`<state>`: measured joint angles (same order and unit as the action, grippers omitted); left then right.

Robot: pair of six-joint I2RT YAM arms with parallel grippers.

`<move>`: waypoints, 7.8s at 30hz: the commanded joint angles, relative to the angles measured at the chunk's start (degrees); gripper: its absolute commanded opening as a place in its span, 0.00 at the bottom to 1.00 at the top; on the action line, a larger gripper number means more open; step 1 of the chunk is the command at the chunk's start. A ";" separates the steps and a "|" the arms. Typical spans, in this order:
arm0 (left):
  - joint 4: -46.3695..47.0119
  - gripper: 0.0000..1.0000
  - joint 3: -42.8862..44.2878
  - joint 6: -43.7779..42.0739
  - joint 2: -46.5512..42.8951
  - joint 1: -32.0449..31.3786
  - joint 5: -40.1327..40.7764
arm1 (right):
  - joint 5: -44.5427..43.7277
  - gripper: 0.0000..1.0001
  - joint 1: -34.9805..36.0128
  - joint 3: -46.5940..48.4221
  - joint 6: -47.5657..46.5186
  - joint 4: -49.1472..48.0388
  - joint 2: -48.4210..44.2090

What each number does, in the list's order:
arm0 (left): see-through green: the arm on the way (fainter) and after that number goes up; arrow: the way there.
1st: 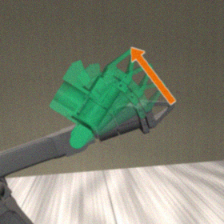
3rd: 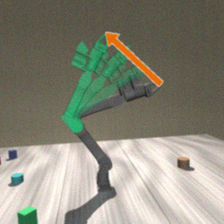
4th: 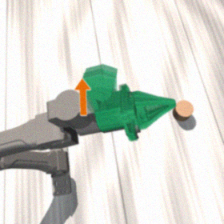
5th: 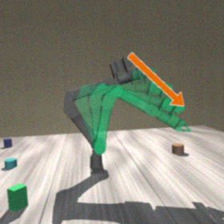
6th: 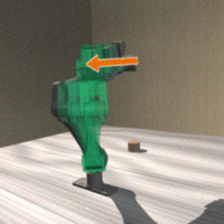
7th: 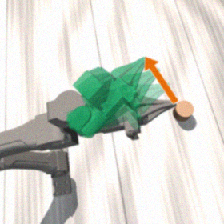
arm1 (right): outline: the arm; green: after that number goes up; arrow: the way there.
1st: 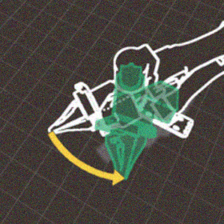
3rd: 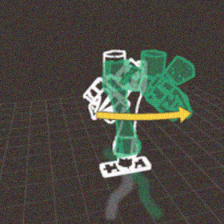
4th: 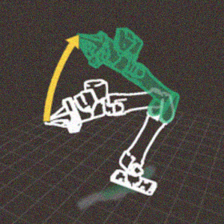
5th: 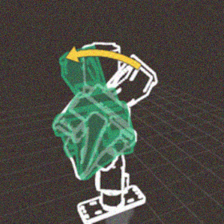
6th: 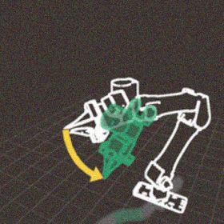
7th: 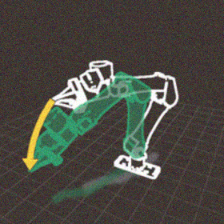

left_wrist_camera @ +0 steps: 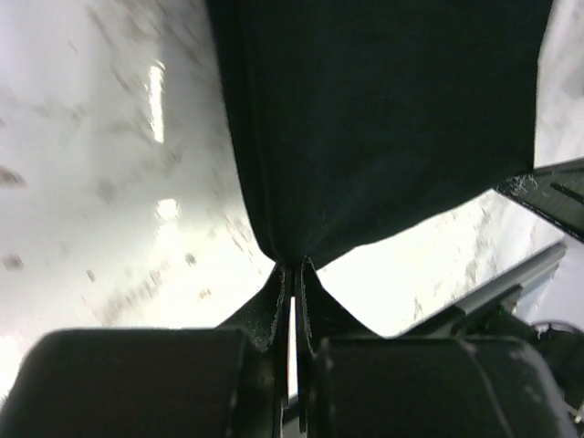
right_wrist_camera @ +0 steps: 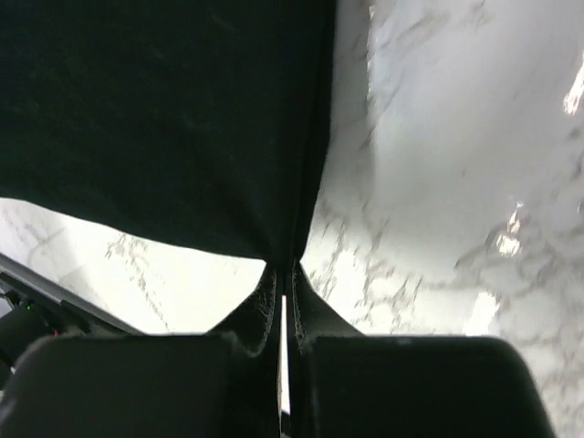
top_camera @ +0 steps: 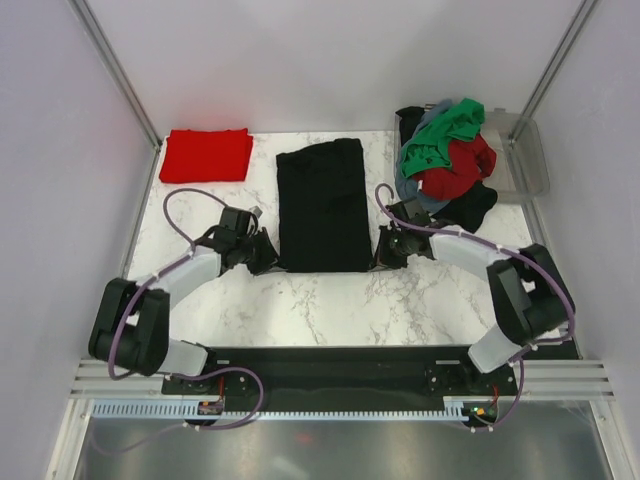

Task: Fold and stack the t-shirts
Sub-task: Fold the tshirt, then neatly place the folded tshirt to the corner, then reset both grippers

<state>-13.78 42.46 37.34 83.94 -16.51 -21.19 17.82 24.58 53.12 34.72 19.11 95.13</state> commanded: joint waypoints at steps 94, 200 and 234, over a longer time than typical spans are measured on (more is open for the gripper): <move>0.24 0.75 36.38 -15.46 33.47 9.39 0.71 | -2.53 0.98 1.26 -6.98 -6.86 11.65 -28.16; -4.14 1.00 88.79 -22.49 44.85 26.98 28.83 | -7.72 0.95 15.85 -31.33 1.58 -30.72 -6.80; -24.80 1.00 6.67 -18.62 -42.71 9.39 5.90 | -23.80 0.98 23.59 -34.93 6.59 -19.20 -30.18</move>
<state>-37.89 48.69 20.51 43.18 -6.92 -13.63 -3.11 48.01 20.01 40.16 -6.48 66.00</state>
